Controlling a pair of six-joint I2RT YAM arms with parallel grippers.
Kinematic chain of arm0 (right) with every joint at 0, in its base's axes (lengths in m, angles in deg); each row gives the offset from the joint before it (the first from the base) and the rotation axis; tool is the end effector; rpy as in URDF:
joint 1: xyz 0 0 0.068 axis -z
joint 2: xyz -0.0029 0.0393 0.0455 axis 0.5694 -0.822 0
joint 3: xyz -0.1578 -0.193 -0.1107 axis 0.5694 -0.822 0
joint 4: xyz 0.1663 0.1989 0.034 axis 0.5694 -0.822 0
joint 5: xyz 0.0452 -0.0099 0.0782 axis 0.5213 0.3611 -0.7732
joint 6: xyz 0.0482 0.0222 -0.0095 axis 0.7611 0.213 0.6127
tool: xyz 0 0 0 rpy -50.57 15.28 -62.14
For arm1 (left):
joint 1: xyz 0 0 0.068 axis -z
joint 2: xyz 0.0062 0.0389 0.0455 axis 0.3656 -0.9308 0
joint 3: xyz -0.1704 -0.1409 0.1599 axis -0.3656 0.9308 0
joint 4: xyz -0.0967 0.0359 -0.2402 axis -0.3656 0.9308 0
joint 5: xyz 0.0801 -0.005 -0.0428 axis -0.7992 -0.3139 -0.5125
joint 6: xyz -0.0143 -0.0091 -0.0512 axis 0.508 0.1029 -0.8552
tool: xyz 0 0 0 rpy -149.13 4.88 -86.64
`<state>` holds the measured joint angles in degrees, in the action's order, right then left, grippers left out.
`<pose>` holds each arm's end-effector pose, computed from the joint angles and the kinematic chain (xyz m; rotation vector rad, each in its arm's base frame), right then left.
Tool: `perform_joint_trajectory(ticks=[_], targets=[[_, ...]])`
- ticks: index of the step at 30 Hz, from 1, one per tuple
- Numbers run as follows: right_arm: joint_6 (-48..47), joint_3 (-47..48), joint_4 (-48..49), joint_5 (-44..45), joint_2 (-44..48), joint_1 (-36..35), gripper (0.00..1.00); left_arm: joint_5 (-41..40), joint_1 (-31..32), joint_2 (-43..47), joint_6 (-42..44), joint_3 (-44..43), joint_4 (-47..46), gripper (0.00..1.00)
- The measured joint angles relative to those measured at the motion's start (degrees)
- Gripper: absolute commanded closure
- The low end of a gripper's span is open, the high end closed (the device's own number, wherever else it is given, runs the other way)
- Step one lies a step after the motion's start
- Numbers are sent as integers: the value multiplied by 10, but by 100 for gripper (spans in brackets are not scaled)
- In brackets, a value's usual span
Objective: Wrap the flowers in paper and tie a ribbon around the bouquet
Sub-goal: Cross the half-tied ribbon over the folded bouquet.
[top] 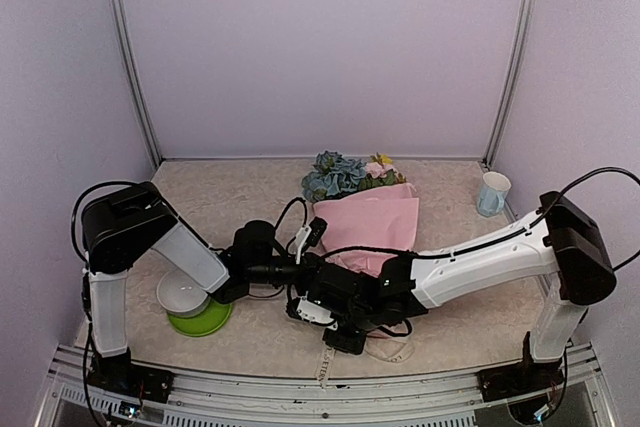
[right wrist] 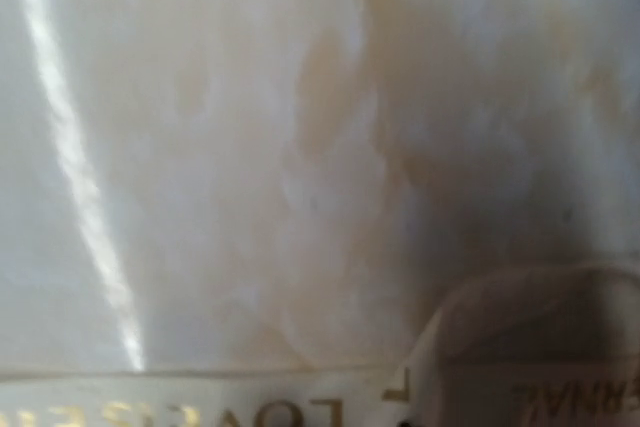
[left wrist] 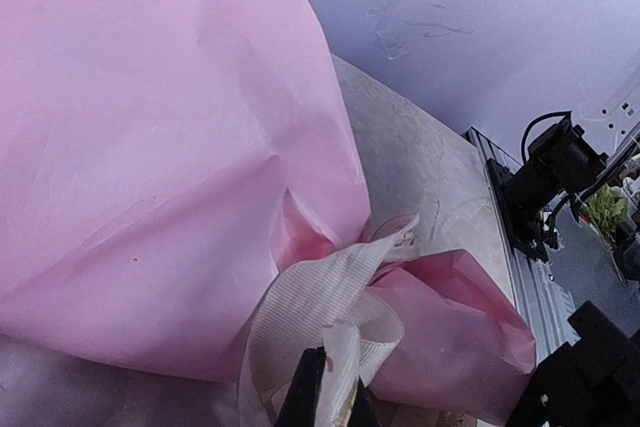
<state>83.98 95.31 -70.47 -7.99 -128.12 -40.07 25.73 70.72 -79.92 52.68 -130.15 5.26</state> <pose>0.0979 0.3437 0.1653 -1.5798 2.1878 0.2565 0.2323 -0.2980 0.1100 0.9095 1.7758 -1.3008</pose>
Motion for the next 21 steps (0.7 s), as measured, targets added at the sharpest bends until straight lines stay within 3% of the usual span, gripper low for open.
perform_joint_trajectory(ticks=[3, 7, 21], targets=[[-5, 9, -26, 11, -20, 0, 76, 2, -1, 0, 0, 0, 0, 100], [-4, 16, -43, 24, -29, 0, 100, 2, -4, 0, -3, 0, 0, 100], [11, 15, -41, -7, -3, 6, 100, -12, -4, 0, -19, 0, 6, 100]])
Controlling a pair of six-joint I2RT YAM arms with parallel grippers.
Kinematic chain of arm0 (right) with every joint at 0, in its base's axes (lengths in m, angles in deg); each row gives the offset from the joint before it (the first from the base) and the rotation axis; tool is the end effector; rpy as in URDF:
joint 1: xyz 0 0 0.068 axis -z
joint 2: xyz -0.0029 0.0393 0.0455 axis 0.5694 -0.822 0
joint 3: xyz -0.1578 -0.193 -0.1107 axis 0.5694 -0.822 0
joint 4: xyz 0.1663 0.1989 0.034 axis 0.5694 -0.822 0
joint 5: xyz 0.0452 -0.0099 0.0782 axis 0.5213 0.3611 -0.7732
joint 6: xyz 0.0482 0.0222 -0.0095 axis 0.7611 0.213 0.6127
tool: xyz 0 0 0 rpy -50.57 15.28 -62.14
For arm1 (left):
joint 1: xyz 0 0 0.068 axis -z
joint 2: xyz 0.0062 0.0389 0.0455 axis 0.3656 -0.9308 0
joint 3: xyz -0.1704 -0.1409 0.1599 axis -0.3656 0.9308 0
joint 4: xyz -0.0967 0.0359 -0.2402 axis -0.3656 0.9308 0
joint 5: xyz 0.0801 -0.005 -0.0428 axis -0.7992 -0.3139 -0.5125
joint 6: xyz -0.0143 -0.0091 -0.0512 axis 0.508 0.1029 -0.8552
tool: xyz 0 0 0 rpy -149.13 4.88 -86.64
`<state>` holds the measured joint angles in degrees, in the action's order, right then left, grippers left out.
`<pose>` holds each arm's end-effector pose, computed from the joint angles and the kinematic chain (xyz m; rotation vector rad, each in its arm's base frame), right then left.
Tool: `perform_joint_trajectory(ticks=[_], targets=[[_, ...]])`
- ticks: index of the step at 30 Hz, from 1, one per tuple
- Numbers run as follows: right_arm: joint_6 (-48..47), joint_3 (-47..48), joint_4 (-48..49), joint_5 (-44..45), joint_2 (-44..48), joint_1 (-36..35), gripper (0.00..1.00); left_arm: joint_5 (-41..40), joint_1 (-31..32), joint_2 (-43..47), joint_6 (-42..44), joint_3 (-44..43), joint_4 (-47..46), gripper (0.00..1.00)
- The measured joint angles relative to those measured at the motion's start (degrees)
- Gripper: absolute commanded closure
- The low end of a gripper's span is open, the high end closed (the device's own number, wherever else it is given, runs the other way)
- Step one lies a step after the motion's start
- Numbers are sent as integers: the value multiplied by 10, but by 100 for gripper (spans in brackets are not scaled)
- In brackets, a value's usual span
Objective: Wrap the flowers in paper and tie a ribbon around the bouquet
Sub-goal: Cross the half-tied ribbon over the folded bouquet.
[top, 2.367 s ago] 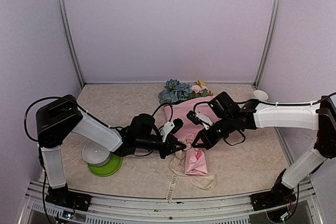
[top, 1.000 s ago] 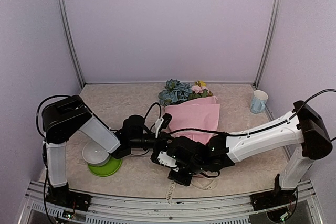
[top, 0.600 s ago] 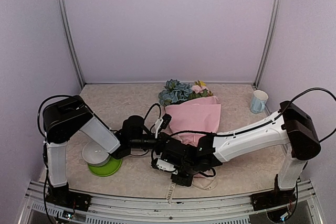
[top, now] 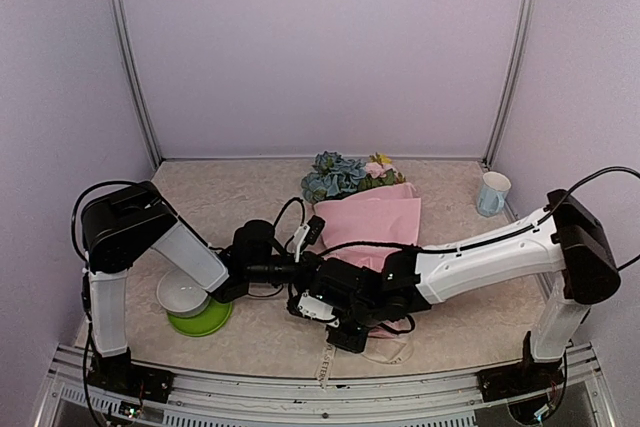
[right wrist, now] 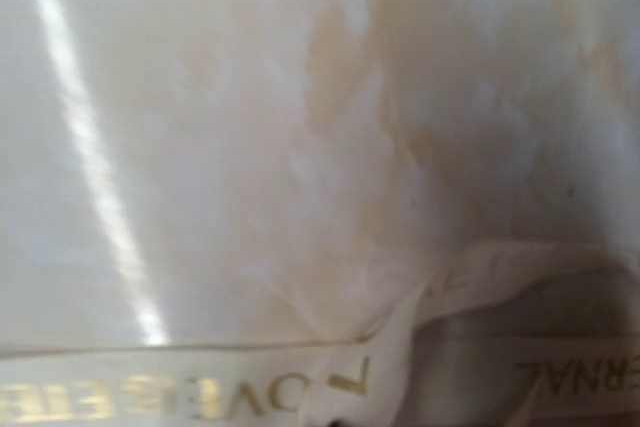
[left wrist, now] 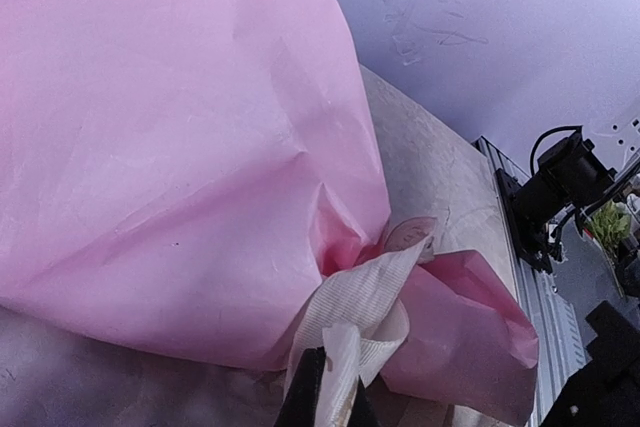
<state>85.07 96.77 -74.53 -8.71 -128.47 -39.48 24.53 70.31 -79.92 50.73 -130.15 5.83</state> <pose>0.1006 0.3414 0.1670 -1.5833 2.2476 0.2315 0.2350 -0.2960 0.1089 0.8597 1.8152 -1.2980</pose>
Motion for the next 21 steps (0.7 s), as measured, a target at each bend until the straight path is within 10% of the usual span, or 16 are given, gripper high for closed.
perform_joint_trajectory(ticks=[21], targets=[[287, -247, 224, -169, 254, 238, 100, -2, 0, -9, -26, 0, -22, 100]])
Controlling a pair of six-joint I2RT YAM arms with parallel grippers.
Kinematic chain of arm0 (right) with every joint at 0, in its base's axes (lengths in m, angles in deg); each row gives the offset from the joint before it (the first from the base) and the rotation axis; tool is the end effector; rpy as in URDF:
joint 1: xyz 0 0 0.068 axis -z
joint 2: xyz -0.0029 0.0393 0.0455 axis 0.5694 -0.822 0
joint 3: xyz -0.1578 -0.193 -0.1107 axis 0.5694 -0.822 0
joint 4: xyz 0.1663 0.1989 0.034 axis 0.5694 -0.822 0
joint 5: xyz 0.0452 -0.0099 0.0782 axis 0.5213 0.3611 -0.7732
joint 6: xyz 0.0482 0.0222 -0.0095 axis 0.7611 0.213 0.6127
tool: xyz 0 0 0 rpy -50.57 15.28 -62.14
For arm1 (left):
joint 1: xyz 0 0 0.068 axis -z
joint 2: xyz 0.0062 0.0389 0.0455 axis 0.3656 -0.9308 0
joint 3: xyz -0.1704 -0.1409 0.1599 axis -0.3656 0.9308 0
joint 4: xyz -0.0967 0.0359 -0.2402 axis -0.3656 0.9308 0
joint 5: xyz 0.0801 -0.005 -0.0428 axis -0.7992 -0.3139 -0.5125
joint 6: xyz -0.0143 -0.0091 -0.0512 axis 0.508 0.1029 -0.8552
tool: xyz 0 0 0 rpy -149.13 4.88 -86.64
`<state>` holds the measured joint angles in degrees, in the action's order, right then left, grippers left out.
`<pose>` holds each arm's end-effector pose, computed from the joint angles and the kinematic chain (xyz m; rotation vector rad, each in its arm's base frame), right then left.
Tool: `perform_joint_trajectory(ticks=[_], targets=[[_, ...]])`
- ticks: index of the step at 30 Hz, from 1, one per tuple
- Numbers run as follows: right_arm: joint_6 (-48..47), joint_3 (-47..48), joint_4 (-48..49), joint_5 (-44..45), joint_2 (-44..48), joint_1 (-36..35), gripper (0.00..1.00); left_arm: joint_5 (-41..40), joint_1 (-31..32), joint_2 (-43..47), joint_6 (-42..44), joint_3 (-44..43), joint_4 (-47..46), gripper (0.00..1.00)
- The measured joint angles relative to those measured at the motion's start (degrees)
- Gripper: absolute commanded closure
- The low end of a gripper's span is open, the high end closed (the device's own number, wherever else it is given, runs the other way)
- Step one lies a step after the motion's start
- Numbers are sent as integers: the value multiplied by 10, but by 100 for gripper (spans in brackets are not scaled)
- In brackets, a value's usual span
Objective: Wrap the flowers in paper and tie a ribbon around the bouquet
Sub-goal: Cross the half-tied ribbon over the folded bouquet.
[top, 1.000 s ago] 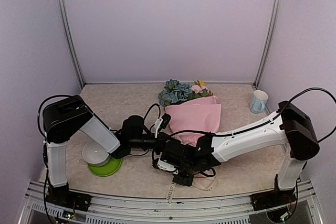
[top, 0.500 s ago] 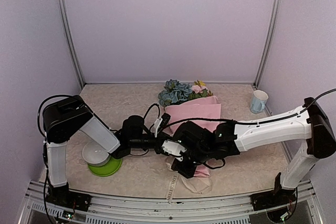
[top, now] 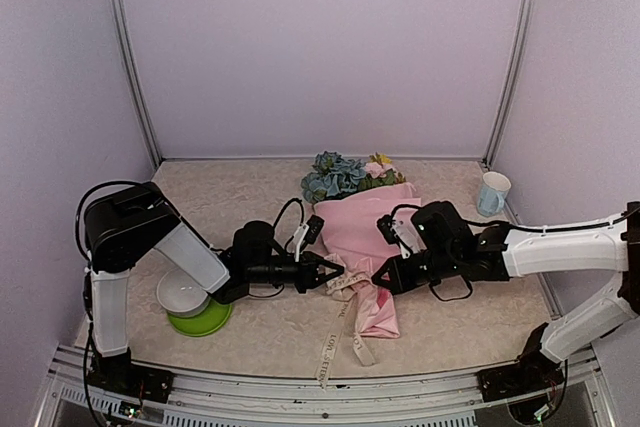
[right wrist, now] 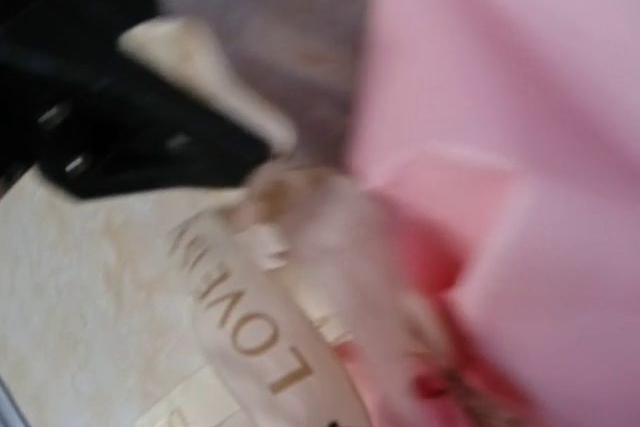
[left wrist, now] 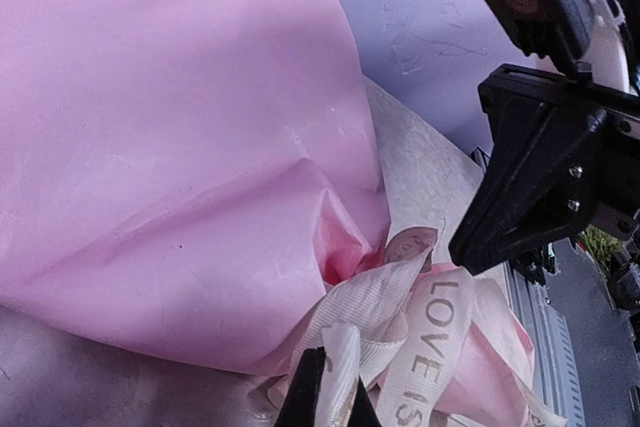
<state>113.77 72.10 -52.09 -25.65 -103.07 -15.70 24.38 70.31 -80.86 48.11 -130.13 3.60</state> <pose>0.1713 0.2177 0.1972 -0.5149 2.4540 0.8778 0.2356 -0.2966 0.1068 0.8193 1.8203 -1.3286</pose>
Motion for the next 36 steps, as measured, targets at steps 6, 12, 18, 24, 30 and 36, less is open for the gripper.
perform_joint_trajectory(ticks=[6, 12, 18, 24, 30, 36], targets=[[45, -23, 7, 4, 3, 31, 100, -5, 0, 0, -3, 6, -9, 95], [50, -23, 12, -17, -6, 33, 100, -23, -1, 0, -8, 15, -13, 78], [50, -23, 12, -26, -20, 33, 100, -57, -2, 2, -16, 31, -34, 31], [49, -23, 12, -26, -25, 33, 100, -145, -10, 49, -27, 110, -54, 1], [48, -23, 13, -26, -26, 33, 100, -230, -7, 125, -8, 168, -79, 1], [52, -23, 16, -34, -22, 33, 100, -318, 105, 212, 141, 148, -24, 1]])
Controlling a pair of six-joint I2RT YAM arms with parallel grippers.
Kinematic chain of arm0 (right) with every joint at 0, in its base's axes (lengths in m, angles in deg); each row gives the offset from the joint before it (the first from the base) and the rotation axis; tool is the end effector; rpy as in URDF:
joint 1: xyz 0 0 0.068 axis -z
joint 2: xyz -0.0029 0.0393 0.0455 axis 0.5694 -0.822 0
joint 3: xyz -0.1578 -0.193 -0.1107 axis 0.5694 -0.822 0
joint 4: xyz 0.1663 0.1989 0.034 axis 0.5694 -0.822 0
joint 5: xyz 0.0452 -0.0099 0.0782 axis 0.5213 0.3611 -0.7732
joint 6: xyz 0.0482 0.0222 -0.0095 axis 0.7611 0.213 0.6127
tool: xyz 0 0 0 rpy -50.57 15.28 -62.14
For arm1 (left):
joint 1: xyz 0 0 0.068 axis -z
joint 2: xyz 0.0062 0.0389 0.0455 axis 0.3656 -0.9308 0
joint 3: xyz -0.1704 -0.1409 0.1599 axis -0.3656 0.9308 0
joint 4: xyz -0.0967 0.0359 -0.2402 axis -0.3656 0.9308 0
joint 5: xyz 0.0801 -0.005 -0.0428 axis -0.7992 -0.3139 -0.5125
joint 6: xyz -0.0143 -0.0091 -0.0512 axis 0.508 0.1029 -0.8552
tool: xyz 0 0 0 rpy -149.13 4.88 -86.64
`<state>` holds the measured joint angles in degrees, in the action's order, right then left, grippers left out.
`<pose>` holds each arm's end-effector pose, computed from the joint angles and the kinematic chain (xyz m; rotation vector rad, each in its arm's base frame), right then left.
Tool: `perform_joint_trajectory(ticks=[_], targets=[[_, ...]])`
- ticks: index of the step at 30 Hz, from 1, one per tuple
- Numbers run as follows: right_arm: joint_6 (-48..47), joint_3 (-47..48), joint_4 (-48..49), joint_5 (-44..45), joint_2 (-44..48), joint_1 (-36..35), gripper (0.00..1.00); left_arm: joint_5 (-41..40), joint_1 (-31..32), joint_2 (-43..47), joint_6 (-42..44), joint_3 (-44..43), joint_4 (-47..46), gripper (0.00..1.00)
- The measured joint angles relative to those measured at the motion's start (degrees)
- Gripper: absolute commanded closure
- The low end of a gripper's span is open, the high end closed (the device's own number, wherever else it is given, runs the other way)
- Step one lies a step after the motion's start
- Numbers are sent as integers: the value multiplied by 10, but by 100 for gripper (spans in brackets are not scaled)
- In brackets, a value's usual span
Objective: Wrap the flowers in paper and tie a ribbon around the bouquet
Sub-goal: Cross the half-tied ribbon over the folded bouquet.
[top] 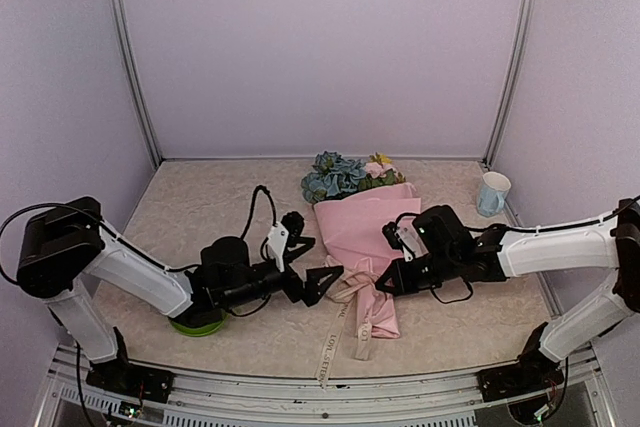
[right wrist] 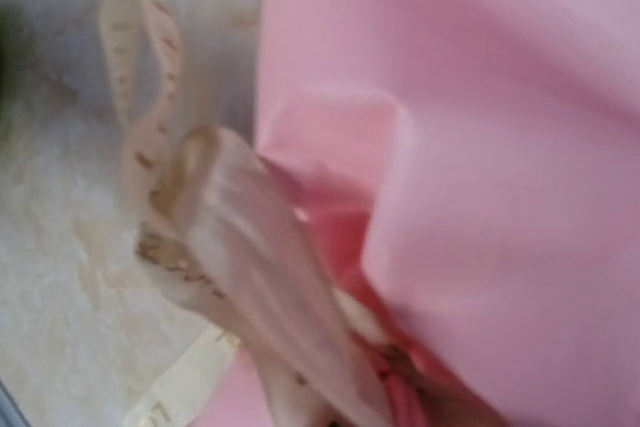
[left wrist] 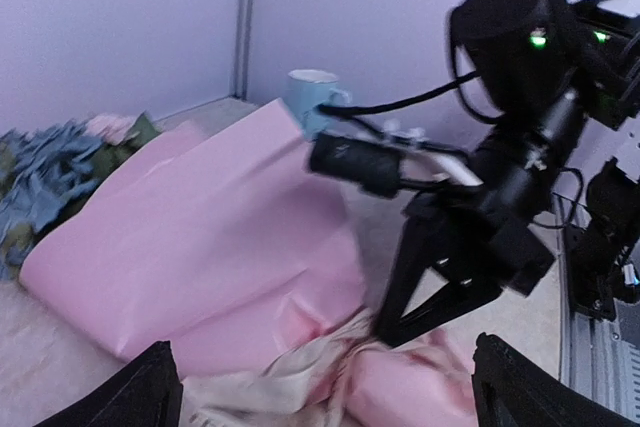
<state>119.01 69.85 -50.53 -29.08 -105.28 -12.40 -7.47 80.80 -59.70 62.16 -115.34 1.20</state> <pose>0.1802 0.2069 0.1778 -0.3647 2.5585 0.9230 0.1623 -0.2713 0.1675 0.6951 1.5838 -0.8753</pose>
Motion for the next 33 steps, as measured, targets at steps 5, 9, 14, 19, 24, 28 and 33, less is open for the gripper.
perform_joint_trajectory(ticks=[5, 9, 14, 19, 24, 28, 33], targets=[[7, 4, 7, -10, 12, 0, 100, 9, 64, -14, 91, -99, 68, 1], [18, 5, 24, -18, 27, 0, 100, 12, 64, -59, 130, -143, 125, 1], [40, 4, 52, -19, 46, 0, 100, 12, 75, -99, 165, -158, 164, 1], [61, -3, 82, -16, 63, 0, 100, 16, 78, -117, 182, -167, 167, 5], [72, -10, 94, -9, 63, 0, 100, -4, 81, -136, 178, -182, 166, 21], [82, -19, 98, 3, 69, 0, 100, -20, 82, -136, 171, -182, 165, 27], [90, -25, 110, 10, 72, 0, 100, -41, 82, -136, 158, -182, 162, 51]])
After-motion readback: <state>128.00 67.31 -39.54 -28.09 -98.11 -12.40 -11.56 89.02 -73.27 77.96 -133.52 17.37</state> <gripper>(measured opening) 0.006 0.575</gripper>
